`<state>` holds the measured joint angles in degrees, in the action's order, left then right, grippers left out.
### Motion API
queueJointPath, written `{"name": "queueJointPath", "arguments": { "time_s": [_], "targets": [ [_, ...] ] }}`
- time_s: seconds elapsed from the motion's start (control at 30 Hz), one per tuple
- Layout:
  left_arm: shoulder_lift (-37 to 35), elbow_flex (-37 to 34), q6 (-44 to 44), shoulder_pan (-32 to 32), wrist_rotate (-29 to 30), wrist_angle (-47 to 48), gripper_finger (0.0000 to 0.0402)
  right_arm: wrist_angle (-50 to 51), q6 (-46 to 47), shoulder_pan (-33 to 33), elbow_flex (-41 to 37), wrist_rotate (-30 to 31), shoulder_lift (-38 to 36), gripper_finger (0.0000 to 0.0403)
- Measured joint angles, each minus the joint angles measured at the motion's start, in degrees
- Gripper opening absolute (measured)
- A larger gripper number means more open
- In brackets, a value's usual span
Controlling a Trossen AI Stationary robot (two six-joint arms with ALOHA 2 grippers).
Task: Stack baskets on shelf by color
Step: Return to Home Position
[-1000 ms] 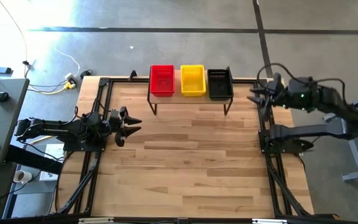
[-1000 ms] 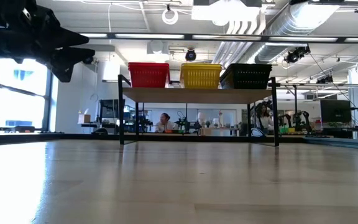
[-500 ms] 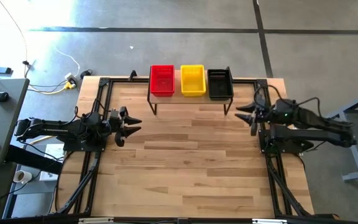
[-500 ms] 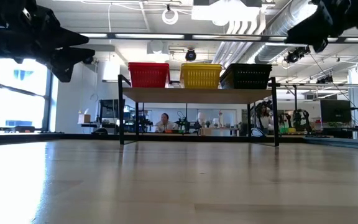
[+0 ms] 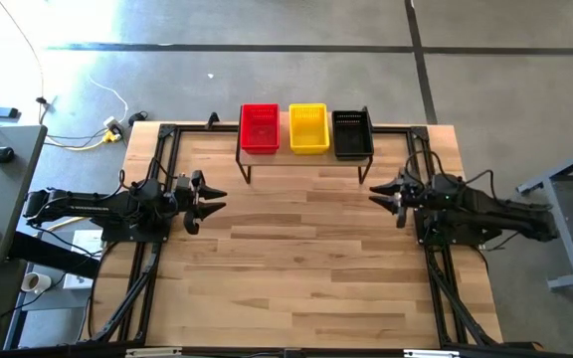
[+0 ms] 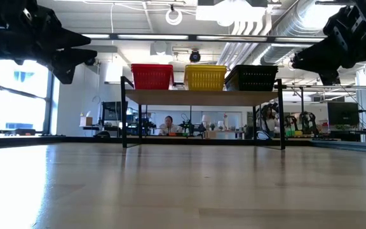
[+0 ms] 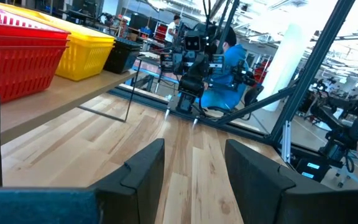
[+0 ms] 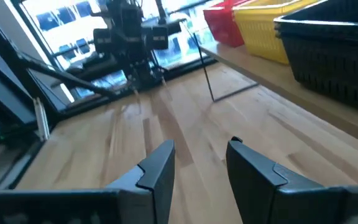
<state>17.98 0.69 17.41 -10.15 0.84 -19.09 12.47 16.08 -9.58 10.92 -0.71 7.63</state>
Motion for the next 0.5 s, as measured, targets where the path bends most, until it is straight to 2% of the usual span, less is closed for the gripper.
{"name": "queueJointPath", "arguments": {
  "time_s": [0.23, 0.5],
  "targets": [
    [0.0, 0.0, 0.0, 0.0, 0.0, 0.0, 0.016, 0.5, 1.6, 0.0, -3.1, -0.9, -7.4, 0.013],
    [0.0, 0.0, 0.0, 0.0, -0.2, 0.0, 0.016, 4.0, 1.7, 0.0, -3.3, 0.4, -7.4, 0.013]
  ]
}}
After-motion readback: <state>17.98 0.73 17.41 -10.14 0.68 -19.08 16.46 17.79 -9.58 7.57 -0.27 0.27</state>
